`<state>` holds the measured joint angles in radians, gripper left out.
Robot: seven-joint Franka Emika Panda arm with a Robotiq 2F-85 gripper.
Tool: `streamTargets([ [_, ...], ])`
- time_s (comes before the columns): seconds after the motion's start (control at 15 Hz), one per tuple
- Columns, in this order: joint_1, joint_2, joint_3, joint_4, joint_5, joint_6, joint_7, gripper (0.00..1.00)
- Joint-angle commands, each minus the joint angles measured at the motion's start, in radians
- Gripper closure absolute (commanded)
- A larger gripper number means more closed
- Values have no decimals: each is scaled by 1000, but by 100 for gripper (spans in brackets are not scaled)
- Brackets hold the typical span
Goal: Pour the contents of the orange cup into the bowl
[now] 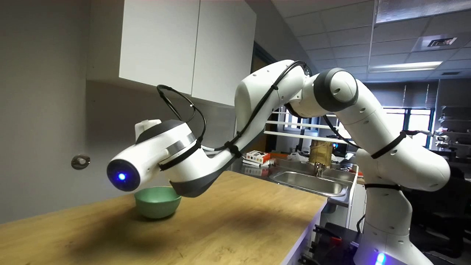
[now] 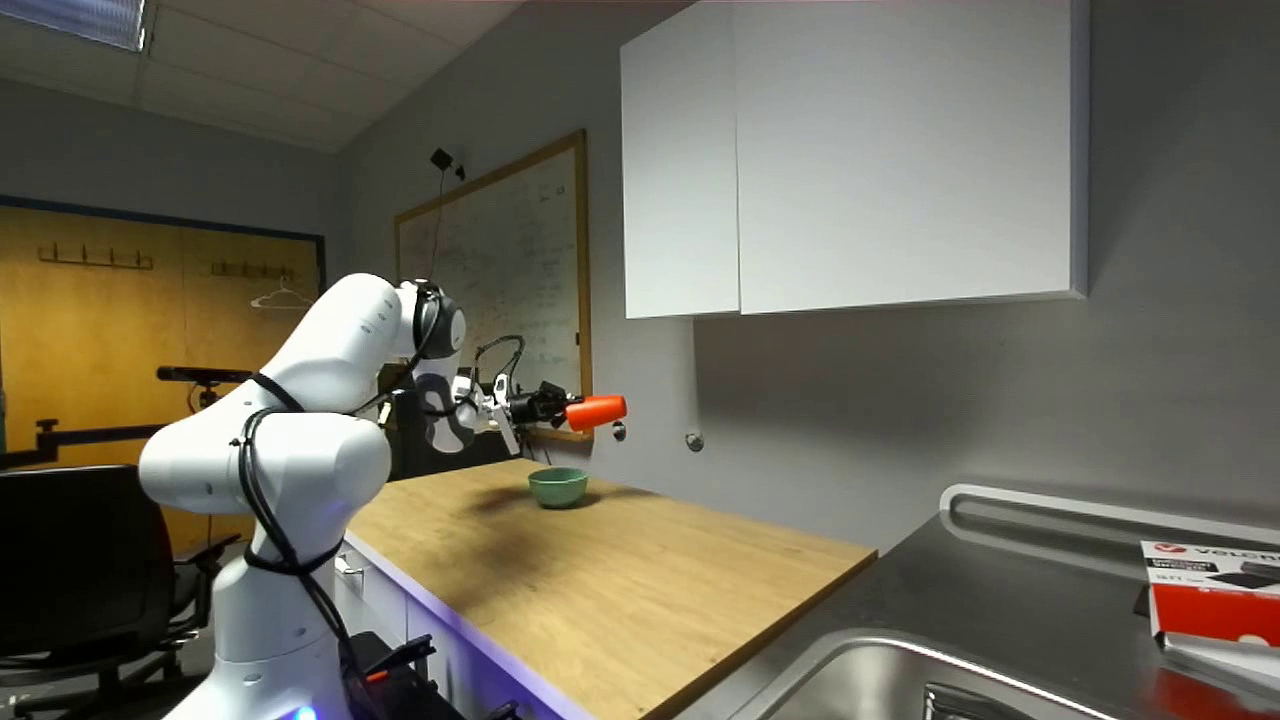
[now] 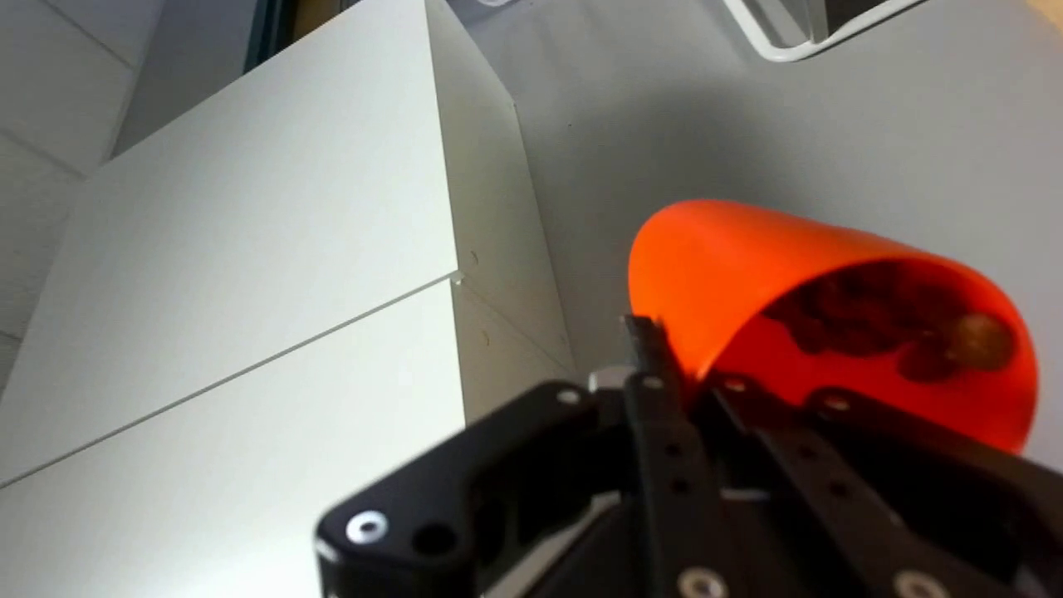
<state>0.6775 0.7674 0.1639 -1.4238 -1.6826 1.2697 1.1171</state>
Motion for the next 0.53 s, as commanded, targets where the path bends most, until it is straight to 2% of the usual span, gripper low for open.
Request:
streamTargets([
  [0.0, 9, 21, -1, 24, -66, -46, 6, 98],
  [0.47, 4, 38, 8, 27, -135, -97, 8, 98],
])
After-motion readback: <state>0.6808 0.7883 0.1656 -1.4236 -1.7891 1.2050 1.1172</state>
